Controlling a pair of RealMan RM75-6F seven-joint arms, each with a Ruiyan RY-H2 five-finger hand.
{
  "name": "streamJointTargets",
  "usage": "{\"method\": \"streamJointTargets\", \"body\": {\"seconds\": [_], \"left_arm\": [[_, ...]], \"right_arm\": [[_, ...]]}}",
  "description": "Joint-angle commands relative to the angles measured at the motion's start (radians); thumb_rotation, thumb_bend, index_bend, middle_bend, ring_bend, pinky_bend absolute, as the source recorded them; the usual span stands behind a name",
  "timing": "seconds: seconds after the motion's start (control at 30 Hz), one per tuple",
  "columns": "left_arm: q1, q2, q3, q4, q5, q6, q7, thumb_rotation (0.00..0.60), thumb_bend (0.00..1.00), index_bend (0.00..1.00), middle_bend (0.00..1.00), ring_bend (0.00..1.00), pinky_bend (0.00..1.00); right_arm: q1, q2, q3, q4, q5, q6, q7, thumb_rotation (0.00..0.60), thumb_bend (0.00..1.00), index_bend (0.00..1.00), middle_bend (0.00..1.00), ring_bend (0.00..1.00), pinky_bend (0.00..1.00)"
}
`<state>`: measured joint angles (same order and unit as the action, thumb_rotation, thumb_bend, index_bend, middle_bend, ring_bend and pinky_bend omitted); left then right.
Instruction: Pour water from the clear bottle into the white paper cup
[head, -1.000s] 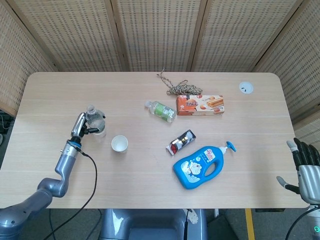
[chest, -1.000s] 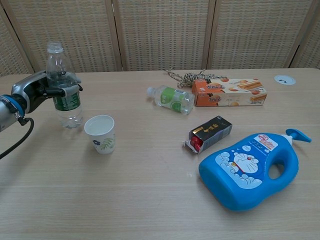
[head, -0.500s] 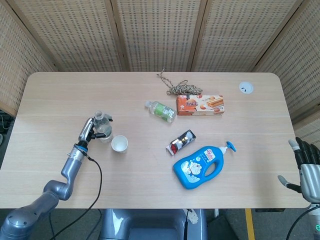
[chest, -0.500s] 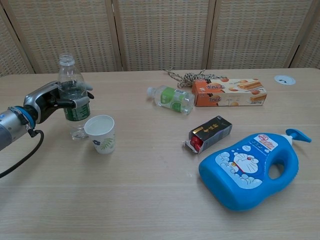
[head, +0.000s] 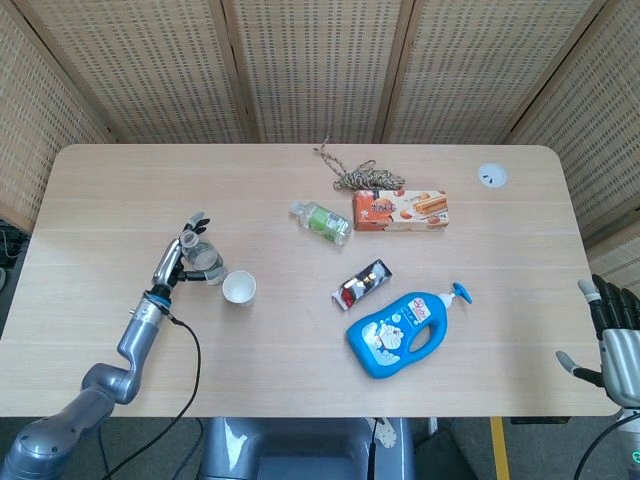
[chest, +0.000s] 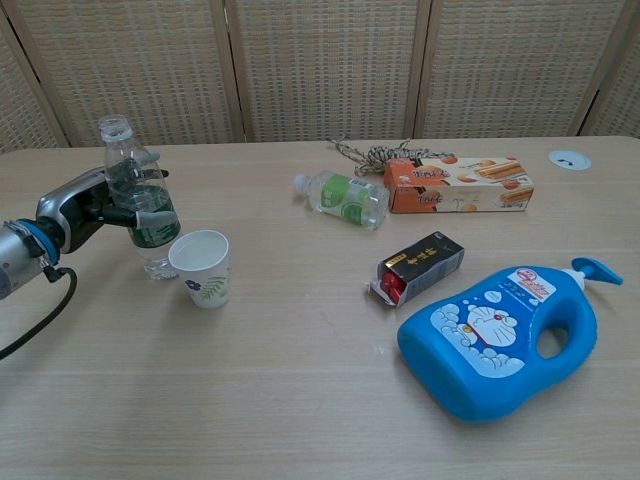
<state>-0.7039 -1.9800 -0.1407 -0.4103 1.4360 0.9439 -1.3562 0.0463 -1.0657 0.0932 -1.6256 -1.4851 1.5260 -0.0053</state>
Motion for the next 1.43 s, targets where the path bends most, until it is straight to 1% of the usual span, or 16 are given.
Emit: {"method": "streamJointTargets", "body": {"seconds": [0.03,0.1,0.17,0.3,0.53,0.63,0.73,0.8,0.9,0.93,0.97,1.0,1.1,1.27,1.37,1.43], "left_arm": [[0.006,0.005,0.003,0.001,0.000,-0.004,0.001,0.600,0.12,0.00,0.04,0.04,0.15],[0.011,0.017,0.019,-0.008,0.009,-0.021,0.006,0.600,0.10,0.00,0.00,0.00,0.04],[0.014,0.036,0.039,-0.022,0.024,-0.035,0.011,0.600,0.06,0.00,0.00,0.00,0.00],[0.026,0.074,0.059,-0.059,0.038,-0.032,0.023,0.600,0.00,0.00,0.00,0.00,0.00],[0.058,0.208,0.072,-0.185,0.057,0.043,0.081,0.600,0.00,0.00,0.00,0.00,0.00],[0.077,0.289,0.083,-0.264,0.065,0.066,0.138,0.600,0.00,0.00,0.00,0.00,0.00],[0.108,0.385,0.115,-0.335,0.085,0.093,0.237,0.600,0.00,0.00,0.00,0.00,0.00],[0.127,0.433,0.121,-0.379,0.083,0.113,0.303,0.600,0.00,0.00,0.00,0.00,0.00],[0.171,0.514,0.118,-0.467,0.068,0.171,0.439,0.600,0.00,0.00,0.00,0.00,0.00],[0.191,0.542,0.112,-0.504,0.056,0.199,0.511,0.600,0.00,0.00,0.00,0.00,0.00],[0.222,0.577,0.102,-0.561,0.035,0.240,0.612,0.600,0.00,0.00,0.00,0.00,0.00],[0.282,0.629,0.091,-0.635,0.006,0.330,0.766,0.600,0.00,0.00,0.00,0.00,0.00],[0.373,0.712,0.075,-0.860,-0.057,0.444,1.000,0.600,0.00,0.00,0.00,0.00,0.00],[0.475,0.781,0.083,-1.094,-0.114,0.557,1.220,0.600,0.03,0.00,0.00,0.00,0.00],[0.525,0.785,0.098,-1.171,-0.107,0.620,1.282,0.600,0.05,0.00,0.00,0.00,0.00],[0.554,0.775,0.106,-1.189,-0.079,0.669,1.302,0.600,0.05,0.00,0.00,0.00,0.00]], "right_arm": [[-0.001,0.001,-0.001,-0.002,-0.004,0.003,0.000,0.600,0.00,0.00,0.00,0.00,0.00],[-0.002,0.002,-0.003,-0.003,-0.008,0.006,0.001,0.600,0.00,0.00,0.00,0.00,0.00],[-0.003,0.002,-0.004,-0.004,-0.011,0.009,0.002,0.600,0.00,0.00,0.00,0.00,0.00],[-0.006,0.005,-0.006,-0.006,-0.018,0.016,0.004,0.600,0.00,0.00,0.00,0.00,0.00],[-0.017,0.012,-0.014,-0.017,-0.041,0.040,0.008,0.600,0.00,0.00,0.00,0.00,0.00],[-0.022,0.016,-0.017,-0.021,-0.050,0.050,0.012,0.600,0.00,0.00,0.00,0.00,0.00],[-0.028,0.019,-0.020,-0.025,-0.060,0.061,0.017,0.600,0.00,0.00,0.00,0.00,0.00],[-0.030,0.021,-0.021,-0.026,-0.063,0.064,0.020,0.600,0.00,0.00,0.00,0.00,0.00],[-0.032,0.023,-0.022,-0.027,-0.068,0.070,0.024,0.600,0.00,0.00,0.00,0.00,0.00],[-0.032,0.024,-0.021,-0.027,-0.068,0.071,0.025,0.600,0.00,0.00,0.00,0.00,0.00],[-0.033,0.024,-0.021,-0.026,-0.069,0.073,0.027,0.600,0.00,0.00,0.00,0.00,0.00],[-0.033,0.025,-0.019,-0.025,-0.066,0.074,0.031,0.600,0.00,0.00,0.00,0.00,0.00],[-0.033,0.027,-0.019,-0.027,-0.061,0.069,0.025,0.600,0.00,0.00,0.00,0.00,0.00],[-0.033,0.025,-0.019,-0.027,-0.069,0.074,0.015,0.600,0.00,0.00,0.00,0.00,0.00],[-0.034,0.019,-0.018,-0.021,-0.078,0.085,-0.002,0.600,0.00,0.00,0.00,0.00,0.00],[-0.036,0.014,-0.017,-0.017,-0.085,0.094,-0.012,0.600,0.00,0.00,0.00,0.00,0.00]]}}
